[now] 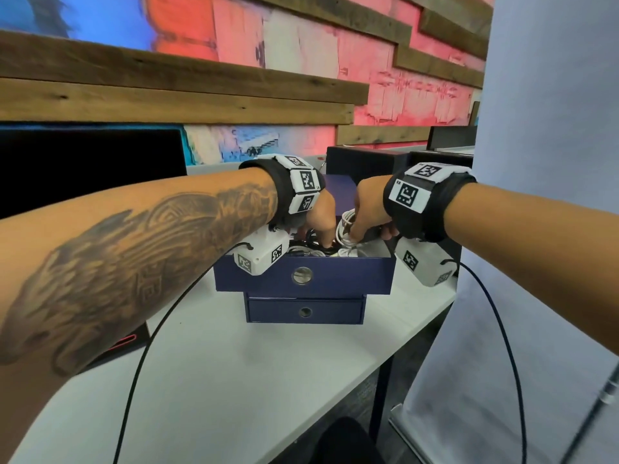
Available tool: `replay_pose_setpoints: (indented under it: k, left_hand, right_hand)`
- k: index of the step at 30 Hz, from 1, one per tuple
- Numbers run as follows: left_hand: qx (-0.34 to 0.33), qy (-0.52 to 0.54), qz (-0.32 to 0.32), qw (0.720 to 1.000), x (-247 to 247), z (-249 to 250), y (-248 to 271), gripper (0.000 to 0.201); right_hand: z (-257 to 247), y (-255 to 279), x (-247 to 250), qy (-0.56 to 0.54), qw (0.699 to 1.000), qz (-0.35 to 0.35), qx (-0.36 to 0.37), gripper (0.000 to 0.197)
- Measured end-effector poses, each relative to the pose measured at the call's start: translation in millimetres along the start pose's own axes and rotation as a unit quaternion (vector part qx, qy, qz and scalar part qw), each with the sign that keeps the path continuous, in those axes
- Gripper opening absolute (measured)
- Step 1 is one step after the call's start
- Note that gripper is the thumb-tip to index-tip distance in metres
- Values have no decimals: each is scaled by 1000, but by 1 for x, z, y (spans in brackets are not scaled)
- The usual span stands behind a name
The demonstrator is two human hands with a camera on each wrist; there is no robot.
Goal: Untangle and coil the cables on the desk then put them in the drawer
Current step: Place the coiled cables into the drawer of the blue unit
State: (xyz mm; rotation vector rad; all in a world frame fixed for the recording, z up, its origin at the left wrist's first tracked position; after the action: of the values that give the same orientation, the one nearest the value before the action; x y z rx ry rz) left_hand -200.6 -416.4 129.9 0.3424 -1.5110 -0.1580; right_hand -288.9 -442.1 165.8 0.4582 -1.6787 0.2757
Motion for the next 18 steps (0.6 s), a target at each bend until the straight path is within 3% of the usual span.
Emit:
replay_pose_setpoints:
  k: [9,13,18]
  left_hand:
    - [14,38,19,999,3,-9,1,37]
    - [10,53,22,998,4,-12,1,34]
    - [11,54,20,998,3,-13,1,33]
  right_hand:
    - [-18,-14,-13,127,991,14,30,35]
    - [-16,-14,-11,103,994,-9,29,34]
    - [-32,-10,17,141,983,81,84,24]
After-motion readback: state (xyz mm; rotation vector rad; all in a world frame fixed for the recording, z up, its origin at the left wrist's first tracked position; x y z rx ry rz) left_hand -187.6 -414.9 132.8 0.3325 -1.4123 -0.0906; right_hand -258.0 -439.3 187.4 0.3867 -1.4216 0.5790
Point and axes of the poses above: each hand's wrist, its own y-axis away from the middle knuckle, its own x-axis out of the back of the hand, z = x × y, the point moved 10 cm from there along -y, towards the middle knuckle, and after that the axes turned 5 degrees about -y, right-handed, at the moved point
